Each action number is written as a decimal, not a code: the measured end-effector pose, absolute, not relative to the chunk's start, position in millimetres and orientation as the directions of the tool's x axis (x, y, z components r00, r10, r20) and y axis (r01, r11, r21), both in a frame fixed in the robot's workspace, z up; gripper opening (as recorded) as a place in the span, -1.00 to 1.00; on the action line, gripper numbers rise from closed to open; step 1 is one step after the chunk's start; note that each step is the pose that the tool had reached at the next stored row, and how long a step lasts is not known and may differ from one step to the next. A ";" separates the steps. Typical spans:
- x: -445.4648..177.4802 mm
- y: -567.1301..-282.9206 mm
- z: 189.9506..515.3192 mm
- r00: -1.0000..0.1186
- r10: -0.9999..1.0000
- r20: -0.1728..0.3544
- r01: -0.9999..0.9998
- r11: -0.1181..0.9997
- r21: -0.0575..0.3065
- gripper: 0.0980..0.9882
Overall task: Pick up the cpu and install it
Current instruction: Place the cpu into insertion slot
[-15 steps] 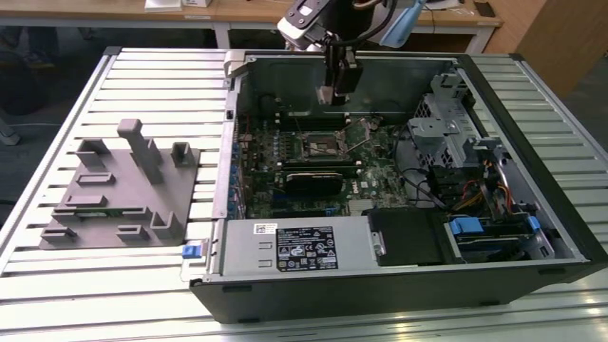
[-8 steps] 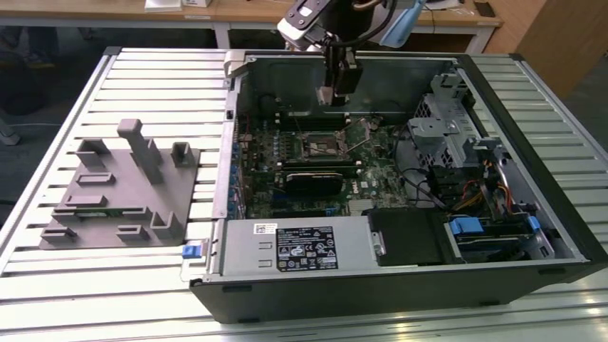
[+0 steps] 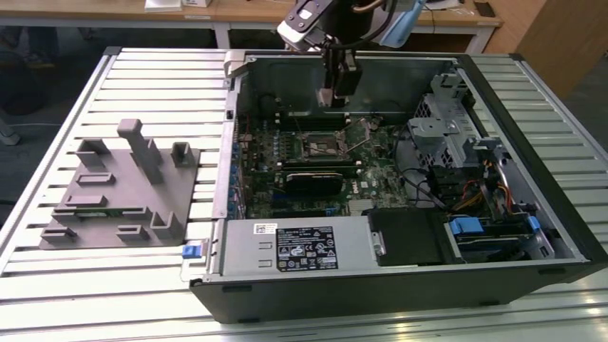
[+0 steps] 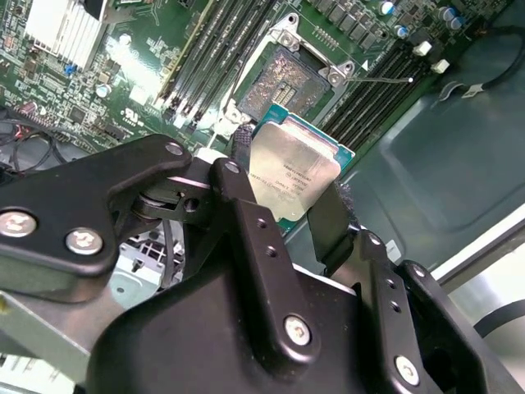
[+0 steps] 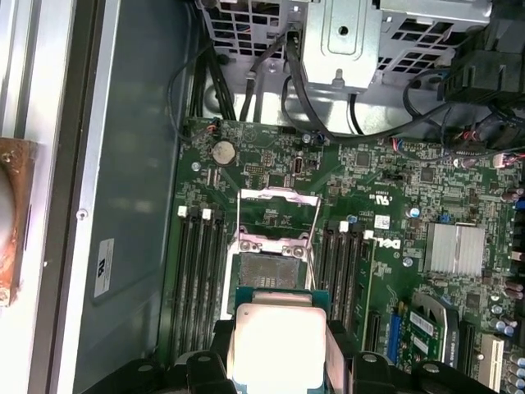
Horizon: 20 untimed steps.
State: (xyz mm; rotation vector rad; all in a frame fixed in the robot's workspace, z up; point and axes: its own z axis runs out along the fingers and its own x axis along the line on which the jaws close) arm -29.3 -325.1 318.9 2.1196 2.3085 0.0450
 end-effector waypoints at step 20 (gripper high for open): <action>-29.3 -325.1 310.1 -0.085 0.996 0.014 0.996 0.085 0.026 -0.03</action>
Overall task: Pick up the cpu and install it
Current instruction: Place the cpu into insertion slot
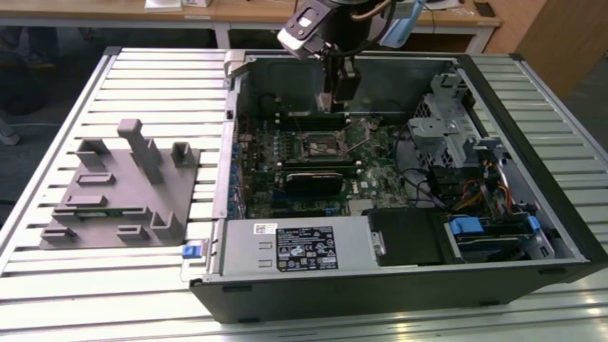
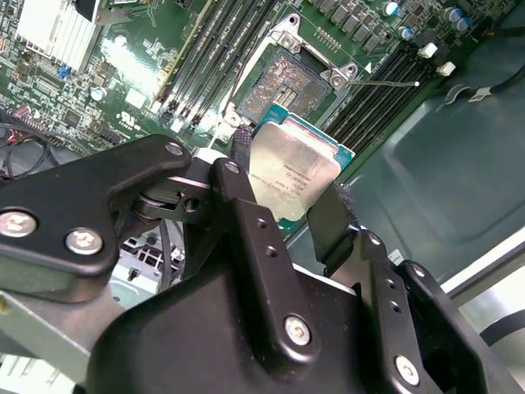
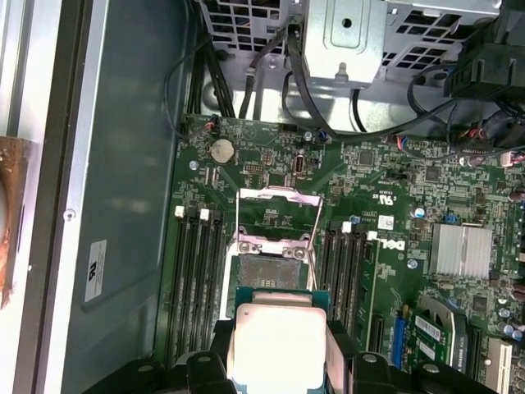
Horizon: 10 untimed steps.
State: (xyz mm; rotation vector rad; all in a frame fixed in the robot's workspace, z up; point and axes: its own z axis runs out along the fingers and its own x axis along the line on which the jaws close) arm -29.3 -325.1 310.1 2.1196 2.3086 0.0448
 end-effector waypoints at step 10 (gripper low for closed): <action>-29.3 -325.1 306.5 -0.085 0.996 0.014 0.996 0.085 0.026 -0.03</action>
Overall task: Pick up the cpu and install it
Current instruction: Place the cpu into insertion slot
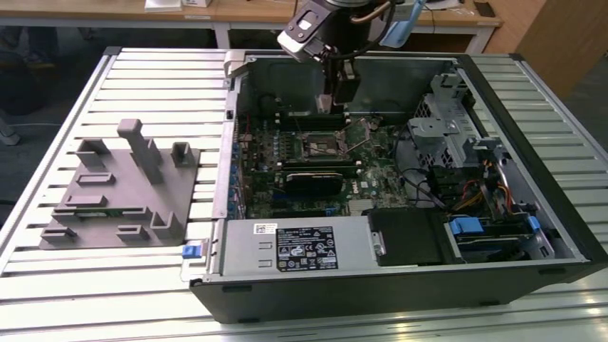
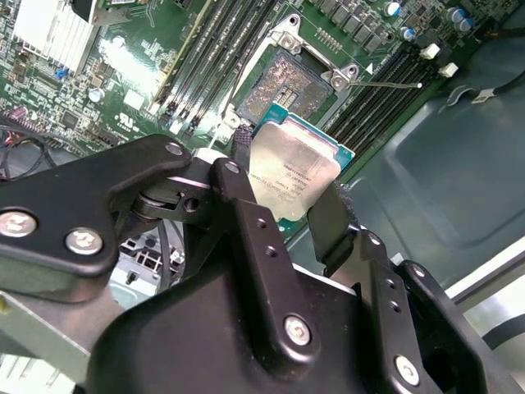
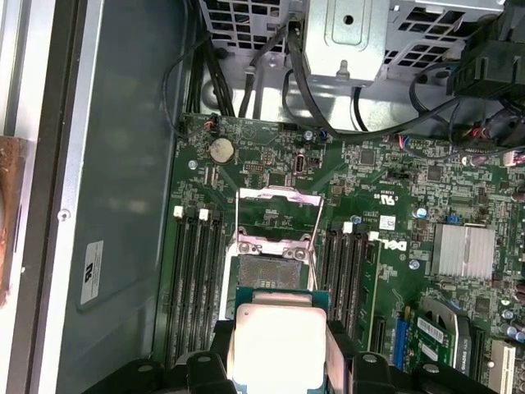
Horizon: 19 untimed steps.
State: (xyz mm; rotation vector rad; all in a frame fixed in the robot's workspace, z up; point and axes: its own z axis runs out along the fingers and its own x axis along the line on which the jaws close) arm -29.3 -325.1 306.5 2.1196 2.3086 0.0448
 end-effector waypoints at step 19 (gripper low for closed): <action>-29.3 -325.1 297.3 -0.085 0.996 0.014 0.996 0.085 0.026 -0.03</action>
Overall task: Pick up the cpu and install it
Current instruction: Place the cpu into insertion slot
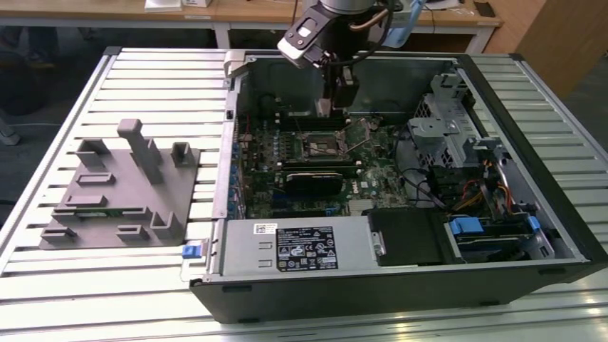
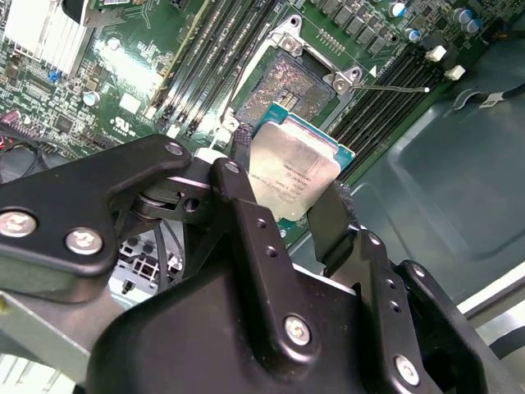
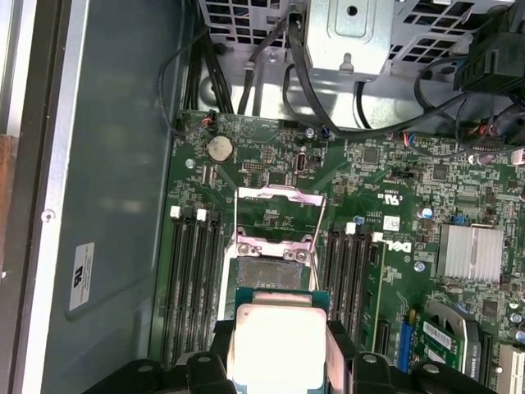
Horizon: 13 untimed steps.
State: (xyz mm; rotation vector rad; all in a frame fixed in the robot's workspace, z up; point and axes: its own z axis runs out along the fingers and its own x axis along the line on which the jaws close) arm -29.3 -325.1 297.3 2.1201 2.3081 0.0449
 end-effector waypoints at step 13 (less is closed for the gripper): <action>-29.4 -325.1 285.9 -0.077 0.997 0.014 0.997 0.077 0.026 -0.03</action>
